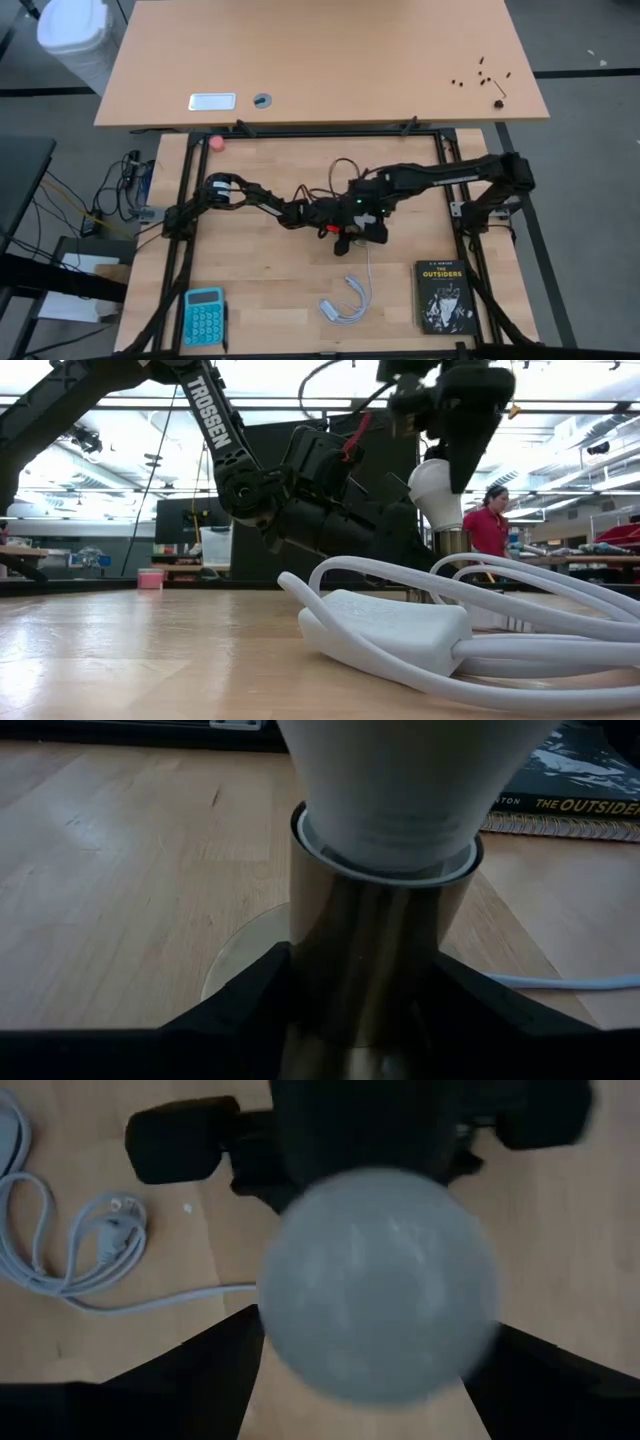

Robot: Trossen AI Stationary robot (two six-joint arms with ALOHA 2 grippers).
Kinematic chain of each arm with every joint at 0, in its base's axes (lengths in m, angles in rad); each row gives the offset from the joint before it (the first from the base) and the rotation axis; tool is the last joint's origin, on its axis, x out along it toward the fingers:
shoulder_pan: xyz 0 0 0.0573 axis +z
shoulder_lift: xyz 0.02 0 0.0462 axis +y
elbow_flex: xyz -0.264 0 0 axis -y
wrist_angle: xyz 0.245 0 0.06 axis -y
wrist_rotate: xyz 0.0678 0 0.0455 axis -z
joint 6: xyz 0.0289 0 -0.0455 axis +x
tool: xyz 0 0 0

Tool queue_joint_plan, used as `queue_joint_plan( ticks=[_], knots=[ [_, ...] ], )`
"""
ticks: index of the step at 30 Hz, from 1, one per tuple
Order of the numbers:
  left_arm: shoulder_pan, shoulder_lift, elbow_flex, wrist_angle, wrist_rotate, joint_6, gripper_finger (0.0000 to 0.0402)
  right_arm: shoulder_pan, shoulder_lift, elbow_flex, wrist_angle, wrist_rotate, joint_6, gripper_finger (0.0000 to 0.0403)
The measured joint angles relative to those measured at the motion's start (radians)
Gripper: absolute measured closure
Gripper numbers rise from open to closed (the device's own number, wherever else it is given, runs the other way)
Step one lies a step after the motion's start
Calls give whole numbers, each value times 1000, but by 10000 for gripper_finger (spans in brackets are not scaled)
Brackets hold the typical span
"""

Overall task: Screw lightbulb
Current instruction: Insert the white lightbulb into the silver lamp

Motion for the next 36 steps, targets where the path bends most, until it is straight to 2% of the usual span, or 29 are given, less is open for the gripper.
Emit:
queue_joint_plan(
  ticks=[5,10,13,21,27,36],
  knots=[
    [0,0,0,-6,0,0,198,23,-110,-115,62,52,78,80],
    [0,-2,0,-38,27,5,198,40,-196,-261,224,53,148,80],
    [0,-9,-2,-67,40,7,198,54,-217,-325,333,55,176,80],
    [-2,-43,-51,-54,14,21,198,81,-210,-387,465,80,204,80],
    [1,-78,-108,-48,-29,31,198,119,-208,-451,580,168,271,80],
    [8,-85,-194,101,-47,10,198,171,-209,-576,862,353,297,80]
  ],
)
